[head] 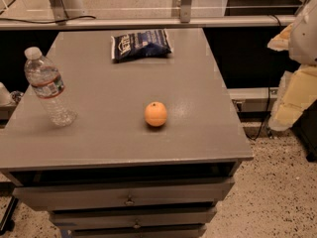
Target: Move water bottle near blue chip bag
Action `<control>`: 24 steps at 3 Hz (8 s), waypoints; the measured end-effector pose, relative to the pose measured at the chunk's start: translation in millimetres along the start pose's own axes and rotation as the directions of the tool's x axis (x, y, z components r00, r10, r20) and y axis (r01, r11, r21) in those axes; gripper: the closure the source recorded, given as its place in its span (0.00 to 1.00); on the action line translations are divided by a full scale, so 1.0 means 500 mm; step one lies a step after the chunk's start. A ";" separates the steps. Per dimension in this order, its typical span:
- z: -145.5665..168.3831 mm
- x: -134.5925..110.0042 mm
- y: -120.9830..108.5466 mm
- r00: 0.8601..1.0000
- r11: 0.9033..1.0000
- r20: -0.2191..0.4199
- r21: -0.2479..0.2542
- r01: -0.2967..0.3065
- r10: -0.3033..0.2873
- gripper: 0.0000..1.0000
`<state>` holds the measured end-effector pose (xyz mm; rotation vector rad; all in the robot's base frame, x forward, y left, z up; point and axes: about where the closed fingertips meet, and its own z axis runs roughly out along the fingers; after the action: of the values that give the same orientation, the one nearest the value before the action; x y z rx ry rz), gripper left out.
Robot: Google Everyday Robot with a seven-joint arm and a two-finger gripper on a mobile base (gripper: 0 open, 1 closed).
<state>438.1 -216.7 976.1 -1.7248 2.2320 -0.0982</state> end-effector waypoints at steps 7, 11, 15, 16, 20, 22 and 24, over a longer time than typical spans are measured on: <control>0.124 -0.299 0.074 0.824 0.973 0.557 -0.229 0.029 0.106 0.00; 0.199 -0.525 0.003 0.567 0.985 0.824 -0.089 0.147 -0.010 0.00; 0.272 -0.824 0.093 0.326 0.942 0.945 -0.137 0.305 0.031 0.00; 0.269 -0.864 0.119 0.287 0.927 0.956 -0.160 0.338 0.060 0.00; 0.296 -0.881 0.146 0.282 0.912 0.952 -0.217 0.349 0.119 0.64; 0.271 -0.670 -0.017 0.400 0.974 0.912 -0.161 0.160 0.085 1.00; 0.266 -0.658 -0.027 0.424 0.981 0.904 -0.135 0.141 0.064 1.00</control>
Offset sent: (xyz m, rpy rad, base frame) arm 0.0071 0.0703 -0.0427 0.2405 0.0408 0.0777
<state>562.2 111.4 921.7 -1.3517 1.3548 0.8865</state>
